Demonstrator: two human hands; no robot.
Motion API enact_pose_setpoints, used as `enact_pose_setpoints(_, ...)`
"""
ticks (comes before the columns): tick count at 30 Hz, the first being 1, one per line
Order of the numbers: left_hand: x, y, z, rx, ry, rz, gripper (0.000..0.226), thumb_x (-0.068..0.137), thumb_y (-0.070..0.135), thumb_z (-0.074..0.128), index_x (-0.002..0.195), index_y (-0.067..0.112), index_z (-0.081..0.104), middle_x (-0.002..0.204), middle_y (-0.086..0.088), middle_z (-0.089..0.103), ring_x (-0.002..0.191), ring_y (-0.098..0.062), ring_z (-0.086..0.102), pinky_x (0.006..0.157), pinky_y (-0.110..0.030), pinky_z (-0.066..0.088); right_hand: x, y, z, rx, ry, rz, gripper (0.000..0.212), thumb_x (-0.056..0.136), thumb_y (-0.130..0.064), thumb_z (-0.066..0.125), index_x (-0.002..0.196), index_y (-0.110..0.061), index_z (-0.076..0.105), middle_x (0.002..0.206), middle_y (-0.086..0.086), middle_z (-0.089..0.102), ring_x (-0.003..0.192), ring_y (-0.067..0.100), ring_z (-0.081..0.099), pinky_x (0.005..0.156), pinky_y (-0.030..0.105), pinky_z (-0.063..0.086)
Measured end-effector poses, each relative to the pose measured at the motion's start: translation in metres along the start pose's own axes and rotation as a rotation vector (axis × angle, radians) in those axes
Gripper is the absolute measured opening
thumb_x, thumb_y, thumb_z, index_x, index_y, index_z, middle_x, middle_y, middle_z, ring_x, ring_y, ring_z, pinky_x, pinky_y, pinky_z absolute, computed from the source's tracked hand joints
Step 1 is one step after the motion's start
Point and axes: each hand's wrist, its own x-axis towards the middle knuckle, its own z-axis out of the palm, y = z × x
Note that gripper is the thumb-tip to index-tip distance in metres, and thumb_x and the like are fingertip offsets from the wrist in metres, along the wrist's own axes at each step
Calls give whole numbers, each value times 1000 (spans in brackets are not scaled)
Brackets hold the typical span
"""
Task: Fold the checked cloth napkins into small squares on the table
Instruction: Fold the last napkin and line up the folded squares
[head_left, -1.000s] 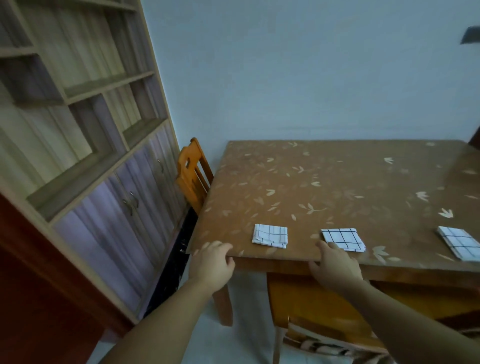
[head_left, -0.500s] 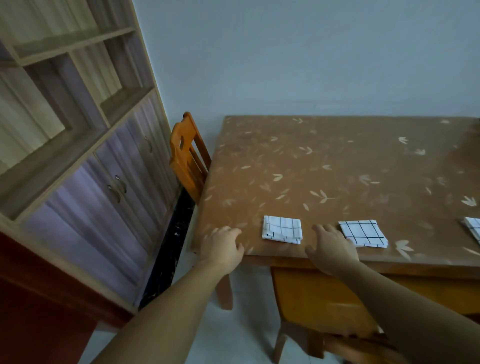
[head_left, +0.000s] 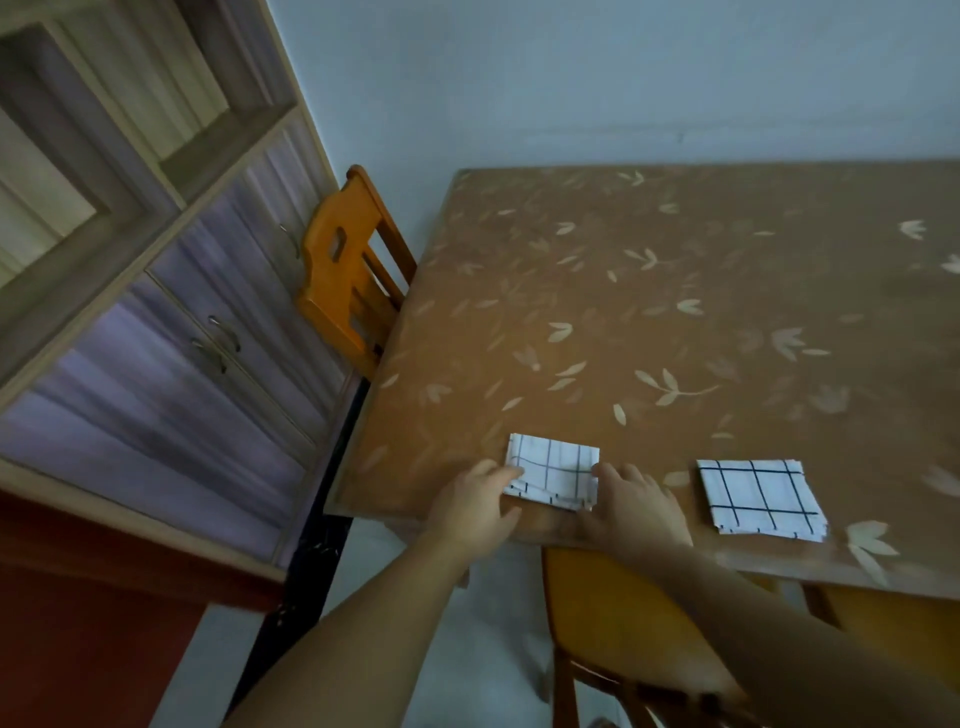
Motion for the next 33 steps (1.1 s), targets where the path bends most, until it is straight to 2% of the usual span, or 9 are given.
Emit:
enact_pose_setpoints(4, 12, -5, 18, -91, 26, -83, 48, 87, 31, 65, 133, 24, 53, 126, 0, 52, 114, -20, 52, 92, -29, 44, -4, 4, 12, 43, 1, -37, 34, 89, -40, 51, 121, -29, 47, 107, -3, 54, 100, 20, 53, 84, 35, 46)
enact_pose_setpoints(11, 17, -19, 29, -147, 120, -100, 25, 86, 23, 68, 112, 21, 67, 110, 3, 61, 100, -15, 59, 83, -25, 48, 3, -4, 22, 134, 56, 14, 20, 92, -25, 51, 111, -24, 56, 97, -3, 53, 87, 18, 54, 68, 30, 49)
enact_pose_setpoints(15, 14, -27, 27, -171, 148, -115, 19, 87, 18, 66, 105, 20, 69, 104, 1, 64, 95, -15, 60, 80, -29, 51, 9, -17, 27, 177, 57, 14, 20, 90, -20, 56, 110, -22, 59, 105, -2, 56, 89, 17, 56, 69, 25, 49)
enact_pose_setpoints(22, 12, -43, 16, -145, 186, -159, 15, 89, 15, 63, 102, 17, 70, 101, 0, 66, 92, -15, 61, 77, -29, 52, 15, -35, 32, 215, 39, -1, 21, 92, -18, 54, 112, -20, 60, 106, 0, 56, 87, 18, 56, 68, 25, 48)
enact_pose_setpoints(27, 9, -49, 9, -106, 200, -188, 14, 91, 16, 60, 102, 17, 69, 104, 0, 64, 92, -16, 61, 76, -29, 51, 19, -45, 36, 220, 48, -17, 20, 91, -18, 53, 109, -19, 61, 107, -1, 58, 88, 19, 56, 65, 26, 47)
enact_pose_setpoints(33, -2, -60, -1, -85, 177, -203, 19, 89, 18, 60, 106, 20, 66, 108, 1, 61, 95, -17, 59, 72, -26, 45, 16, -66, 44, 204, 53, -28, 26, 90, -23, 52, 115, -22, 58, 109, -2, 57, 92, 19, 58, 72, 33, 53)
